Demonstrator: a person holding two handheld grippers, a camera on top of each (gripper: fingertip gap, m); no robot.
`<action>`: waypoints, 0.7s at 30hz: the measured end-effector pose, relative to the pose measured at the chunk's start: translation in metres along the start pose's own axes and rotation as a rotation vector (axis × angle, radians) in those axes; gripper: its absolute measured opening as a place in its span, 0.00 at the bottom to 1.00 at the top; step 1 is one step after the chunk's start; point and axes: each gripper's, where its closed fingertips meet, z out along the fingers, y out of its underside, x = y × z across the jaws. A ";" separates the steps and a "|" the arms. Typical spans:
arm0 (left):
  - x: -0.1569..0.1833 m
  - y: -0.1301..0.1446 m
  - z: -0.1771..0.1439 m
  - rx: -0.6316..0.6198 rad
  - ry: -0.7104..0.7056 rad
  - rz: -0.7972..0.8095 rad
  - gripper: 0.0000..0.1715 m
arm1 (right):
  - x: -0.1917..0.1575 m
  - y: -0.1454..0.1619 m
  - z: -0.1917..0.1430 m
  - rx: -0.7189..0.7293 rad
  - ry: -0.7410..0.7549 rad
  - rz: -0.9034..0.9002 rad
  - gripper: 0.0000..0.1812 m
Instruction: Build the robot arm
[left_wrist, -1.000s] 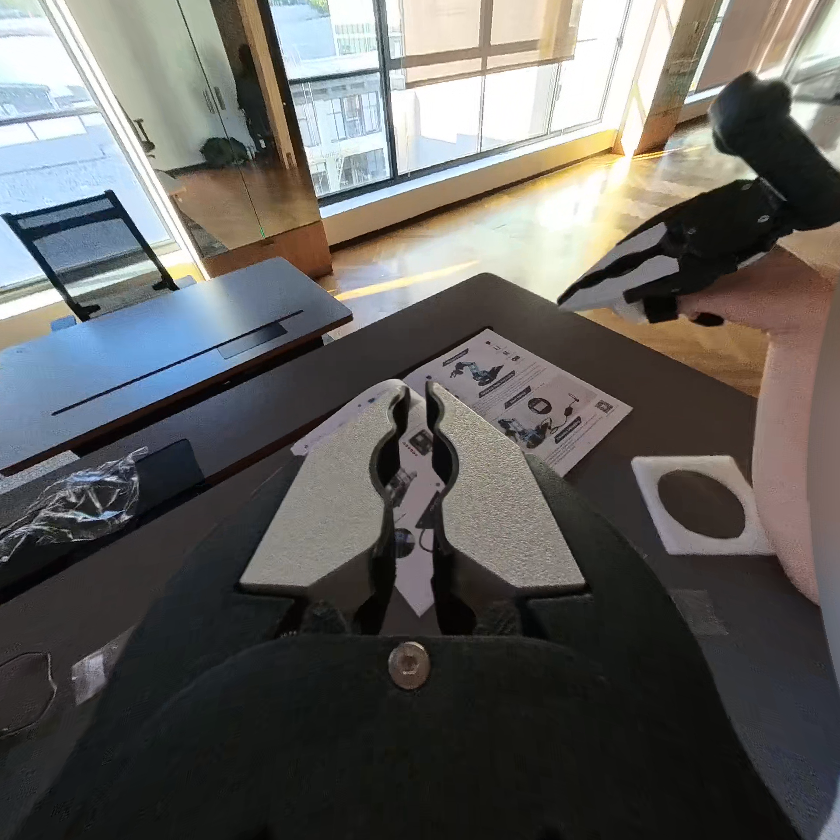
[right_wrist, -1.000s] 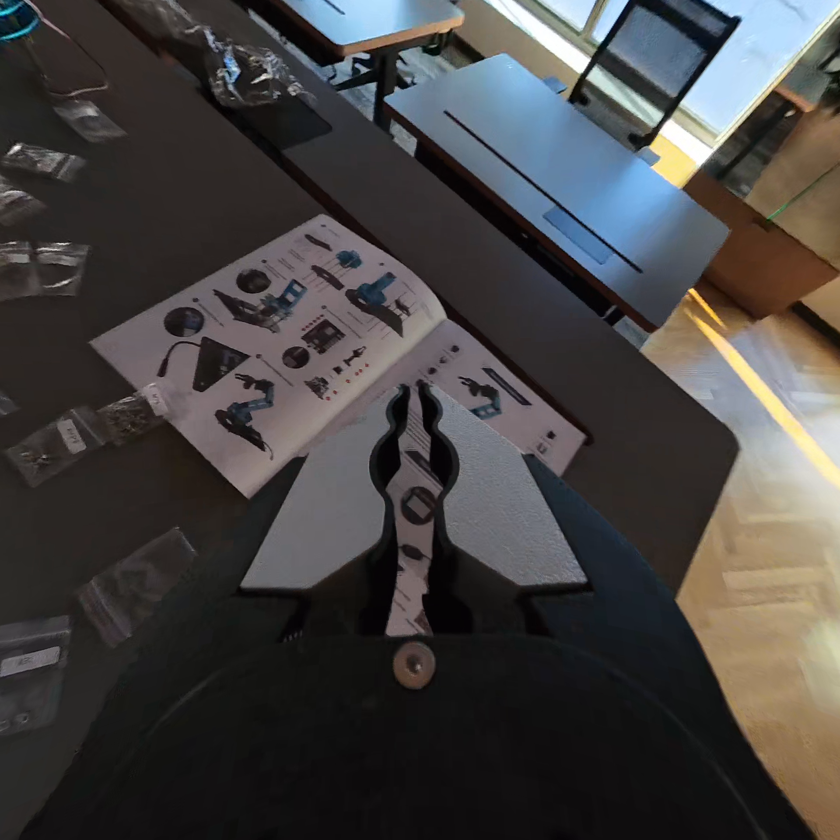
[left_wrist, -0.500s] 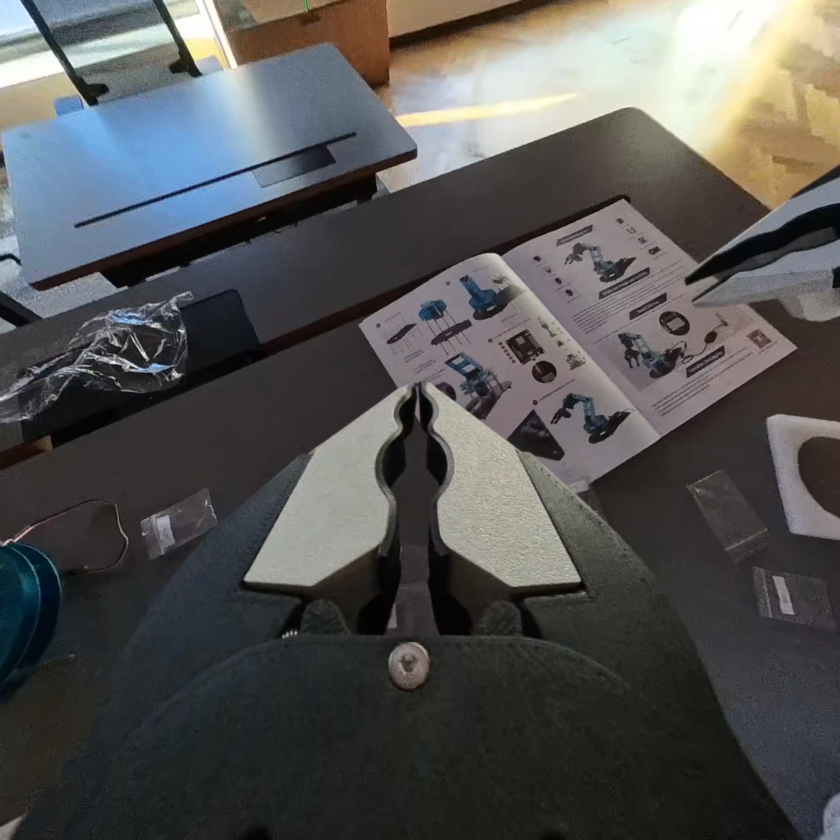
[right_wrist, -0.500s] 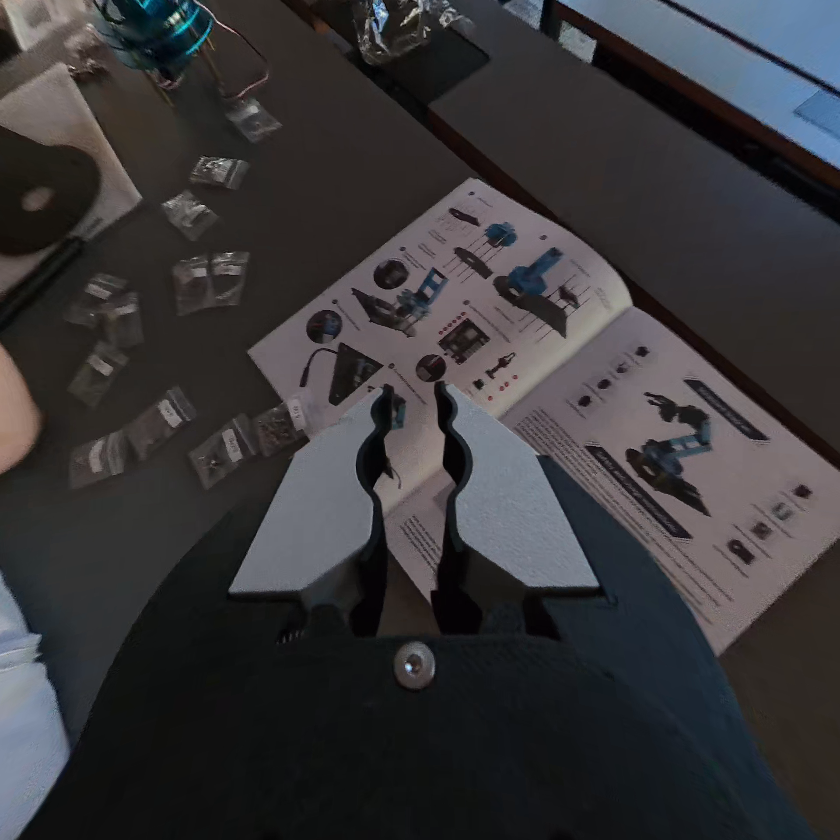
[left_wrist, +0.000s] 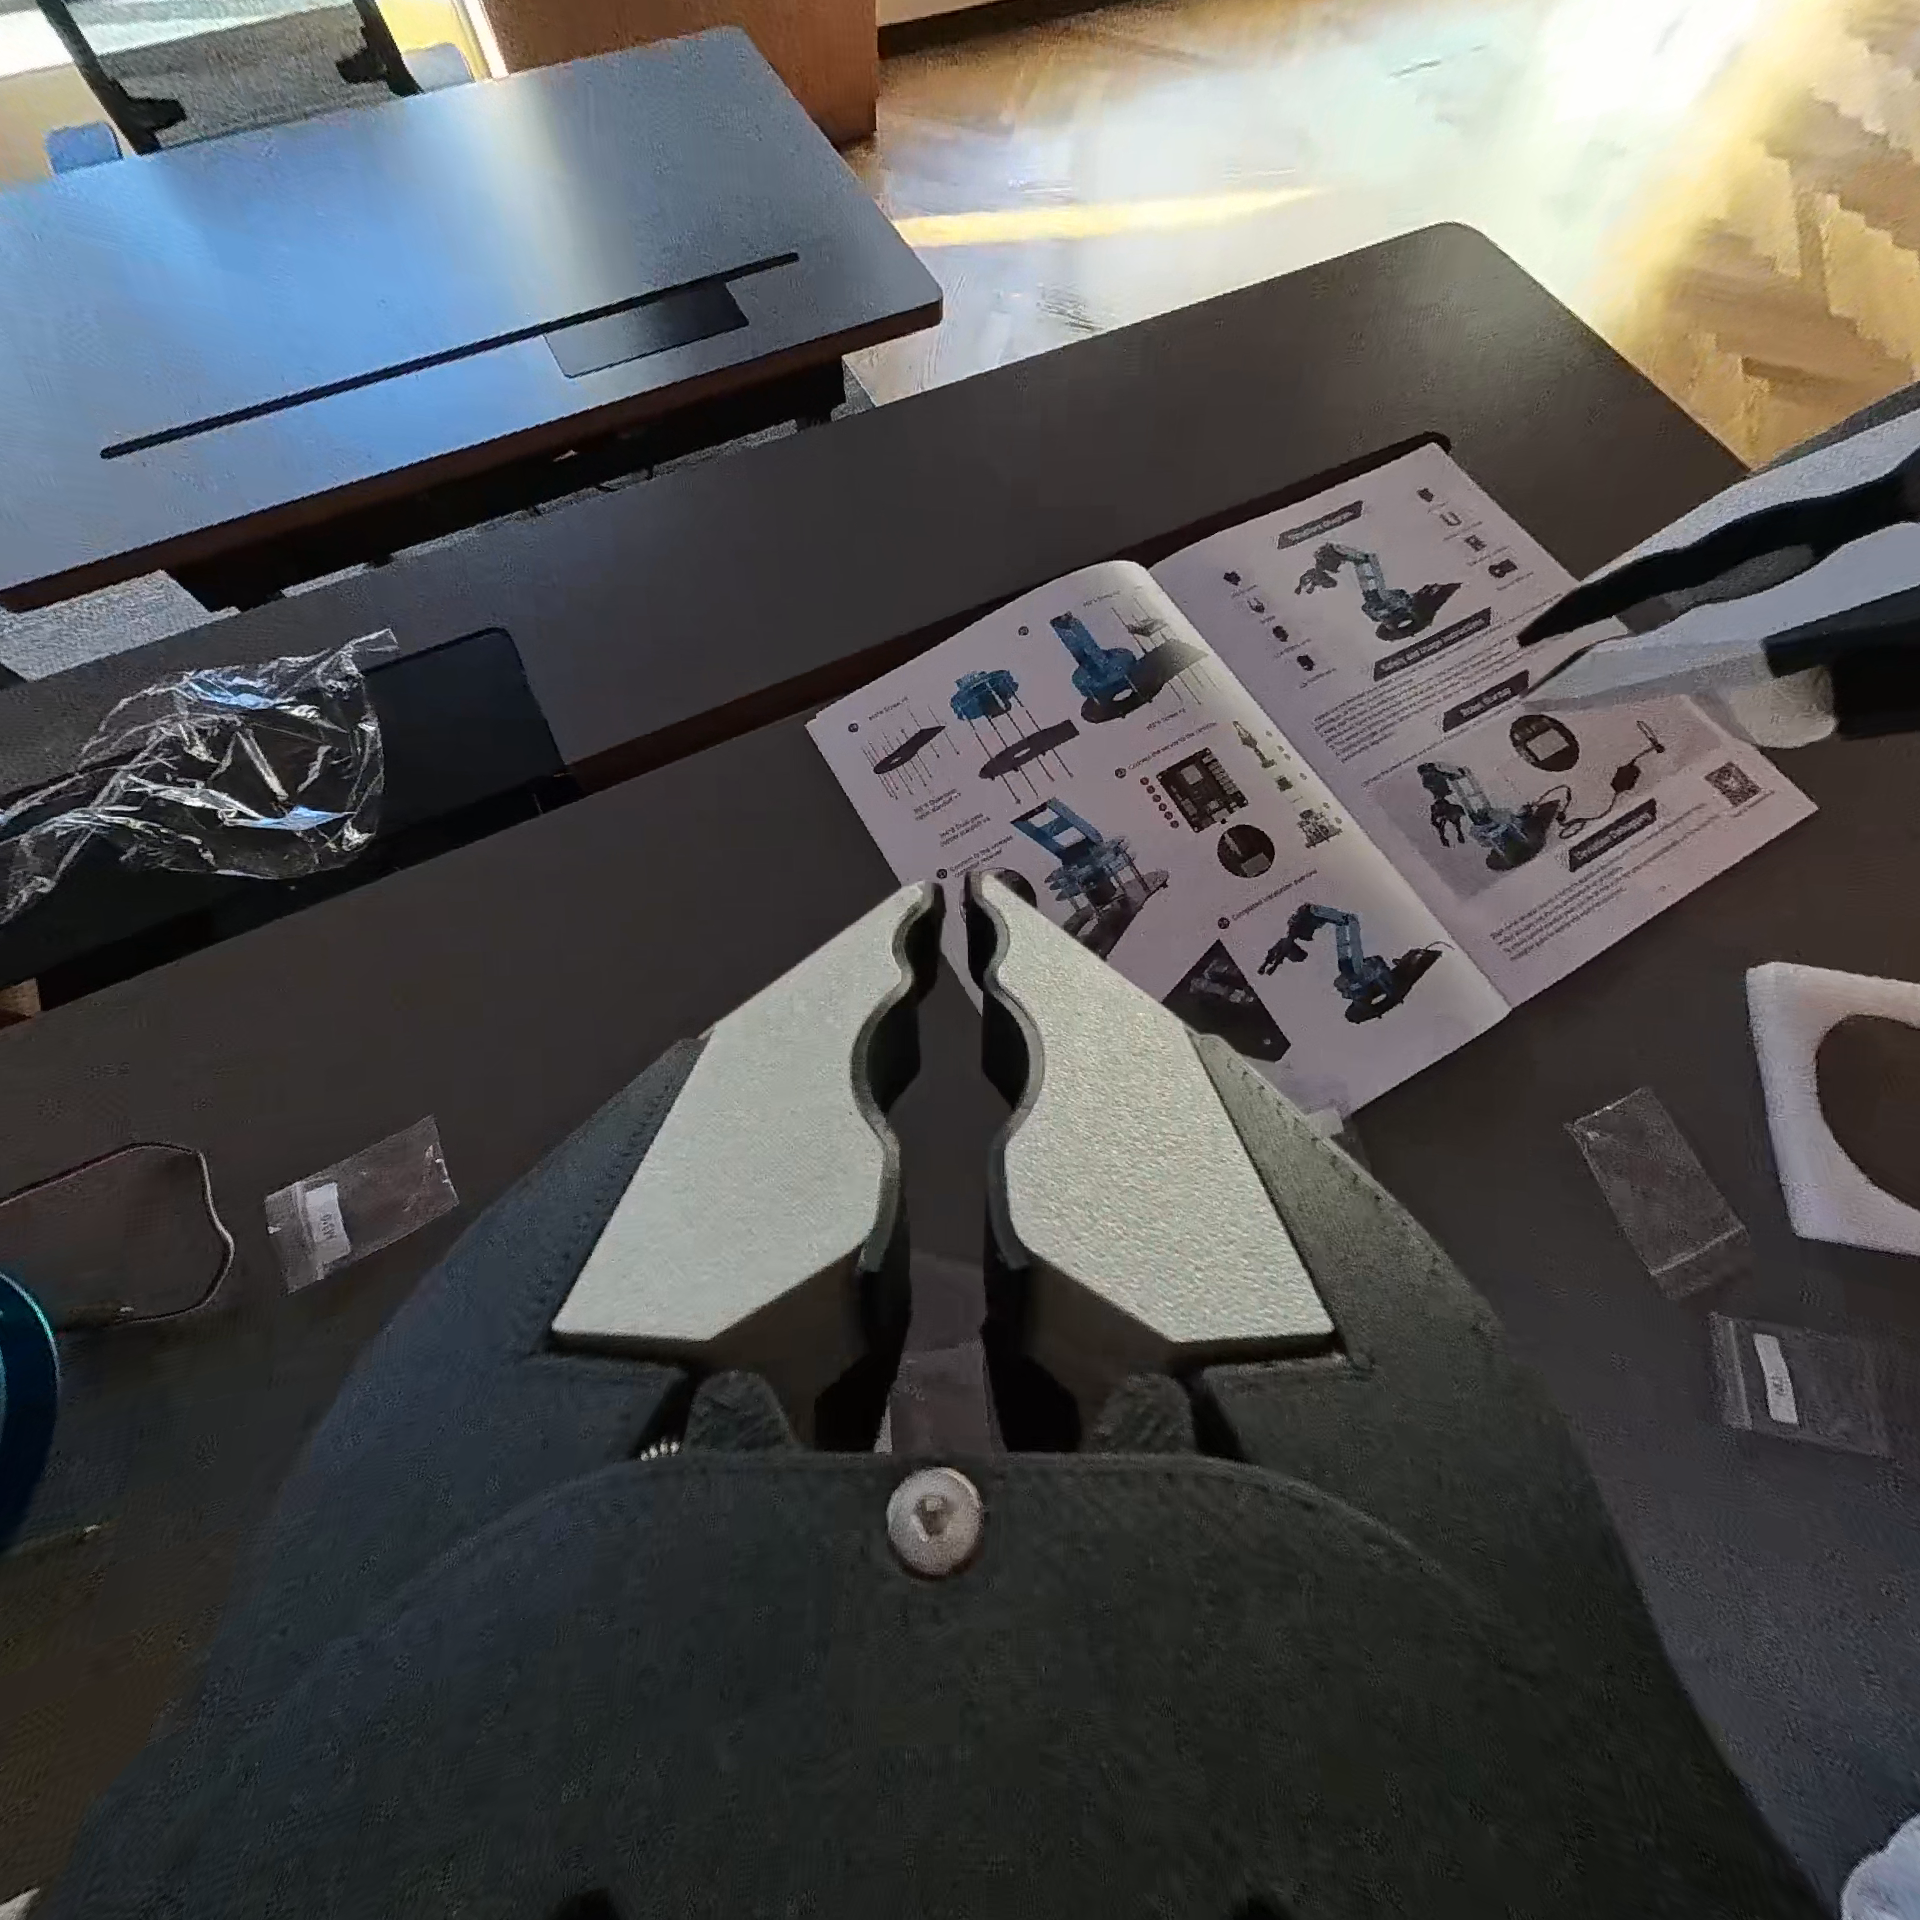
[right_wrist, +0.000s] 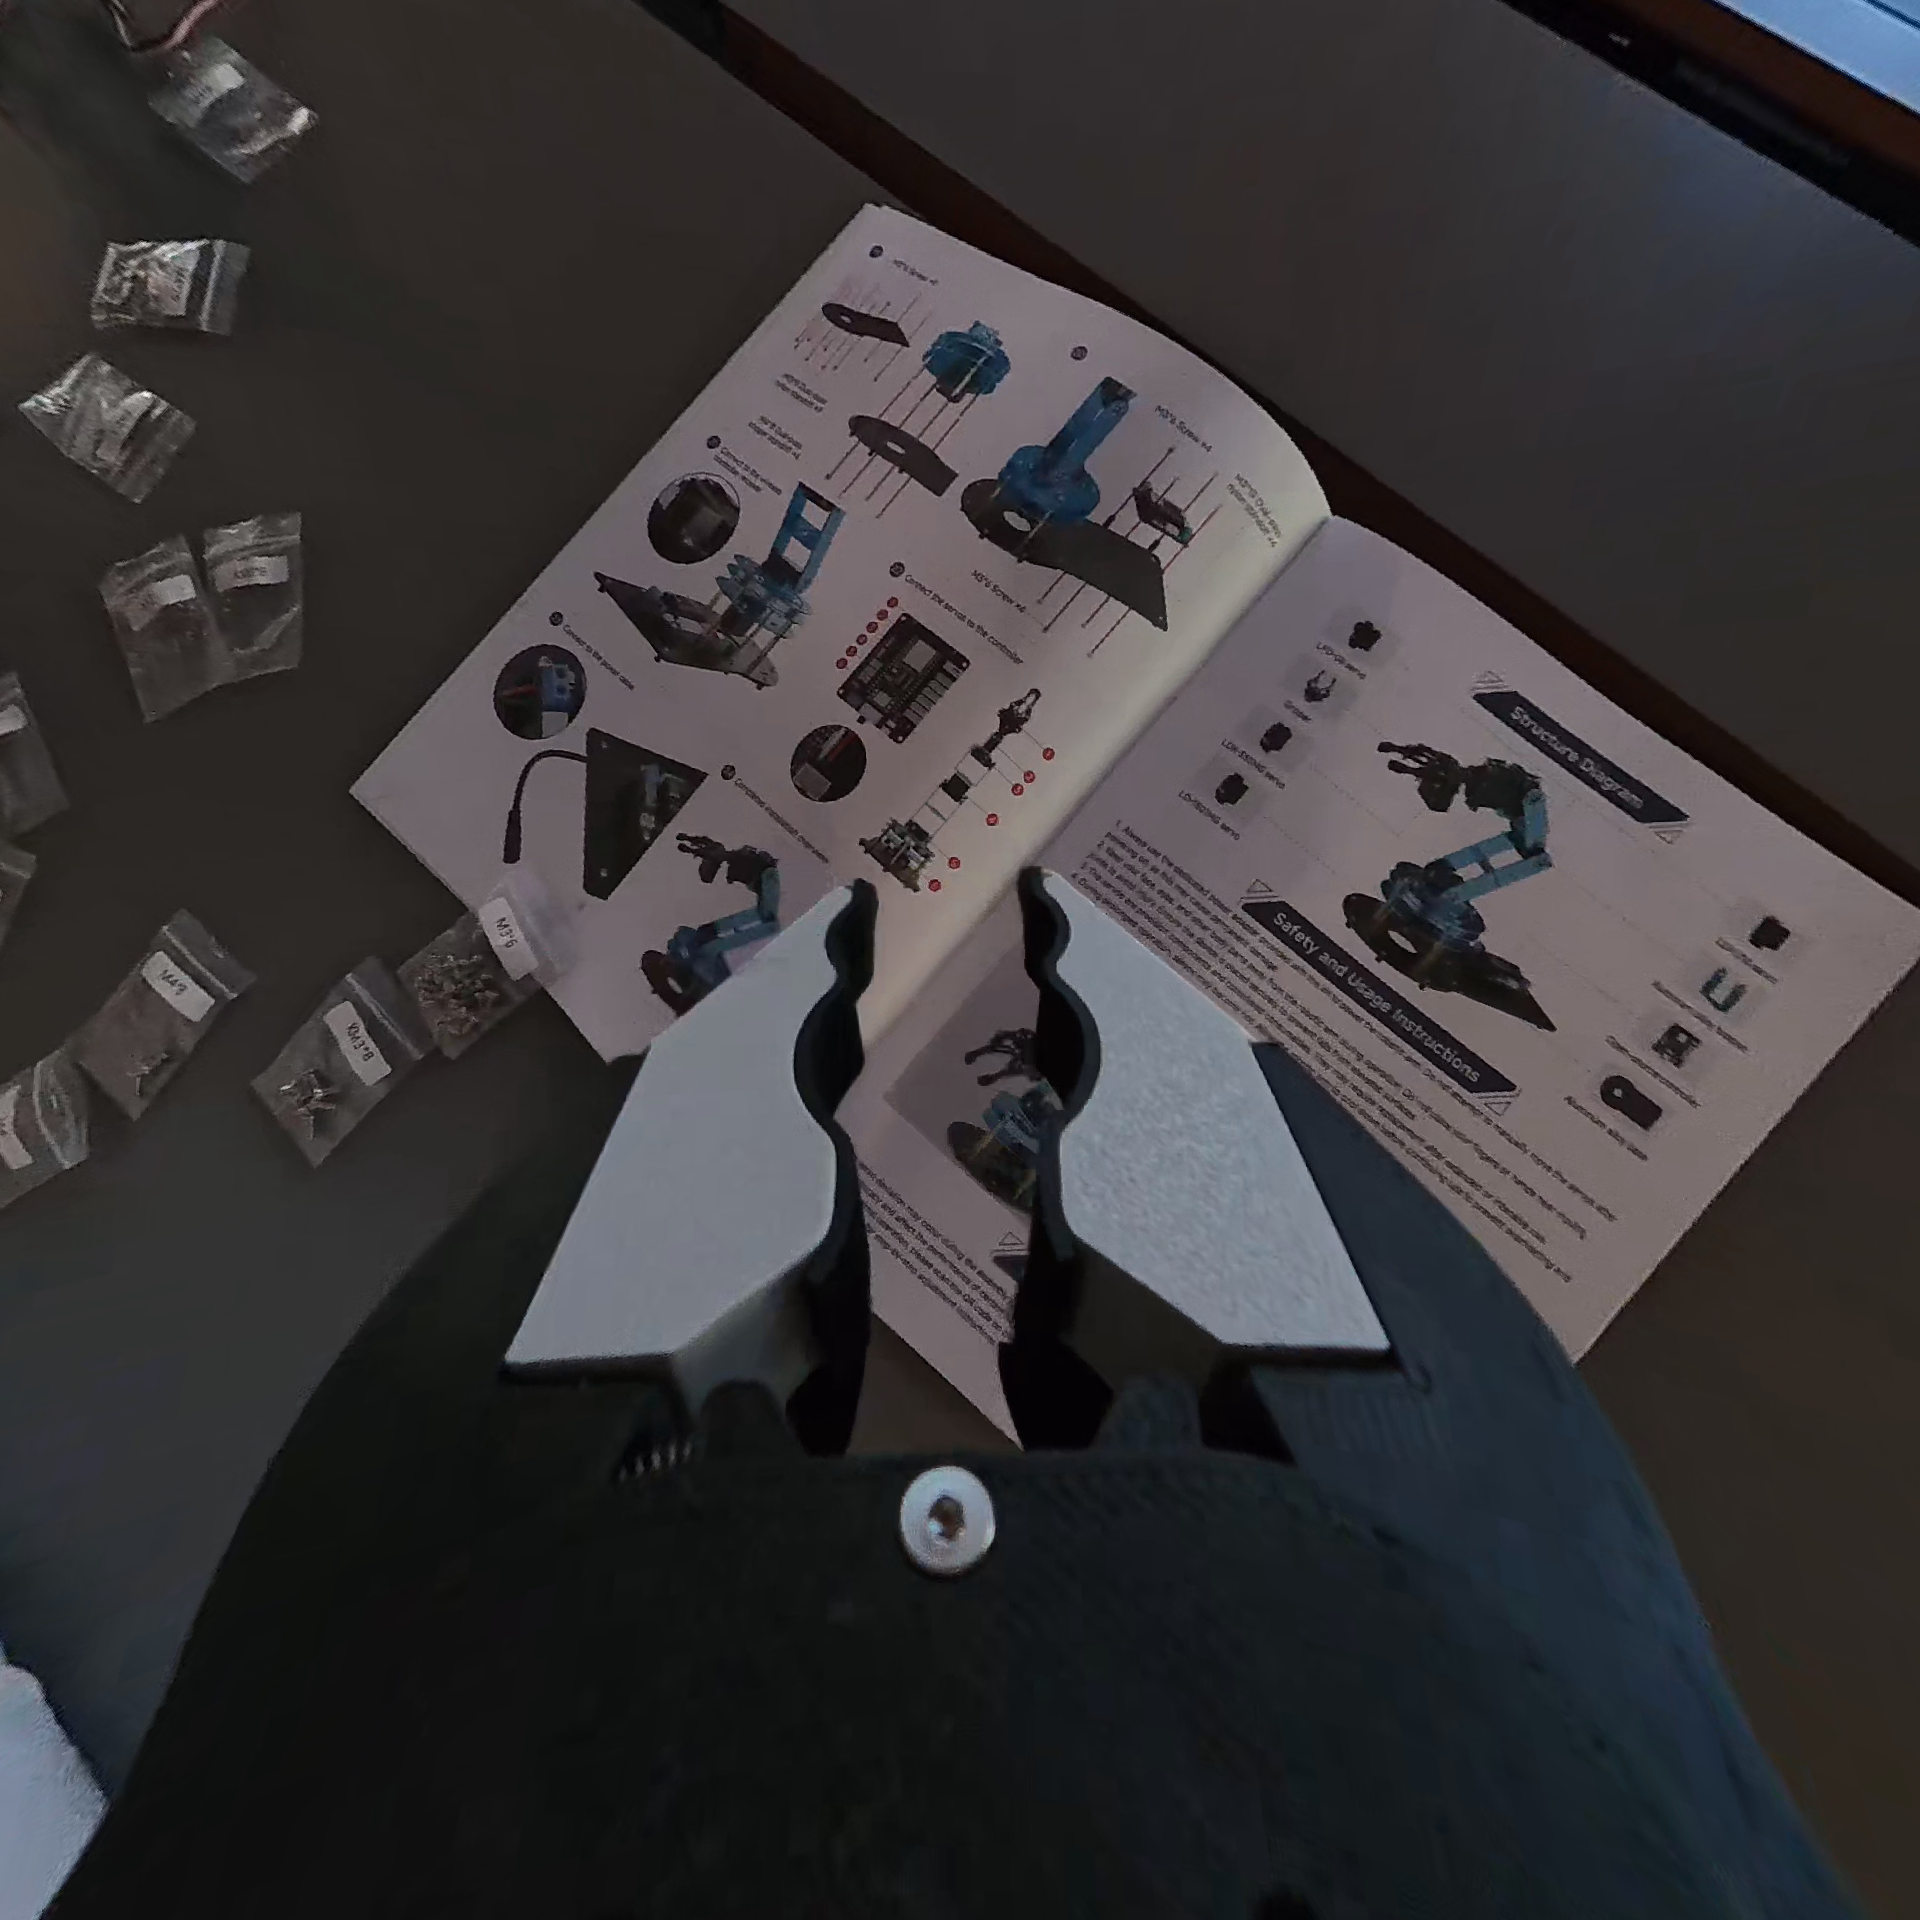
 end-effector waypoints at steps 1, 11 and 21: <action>0.001 -0.002 -0.001 0.010 0.000 -0.001 0.02 | 0.002 0.002 0.001 -0.010 0.016 -0.004 0.16; 0.003 -0.016 -0.003 0.093 -0.002 0.000 0.23 | 0.008 -0.001 -0.005 0.000 0.066 -0.075 0.18; 0.013 -0.014 -0.003 0.076 0.007 0.087 0.00 | 0.005 -0.022 -0.019 0.113 0.113 -0.211 0.00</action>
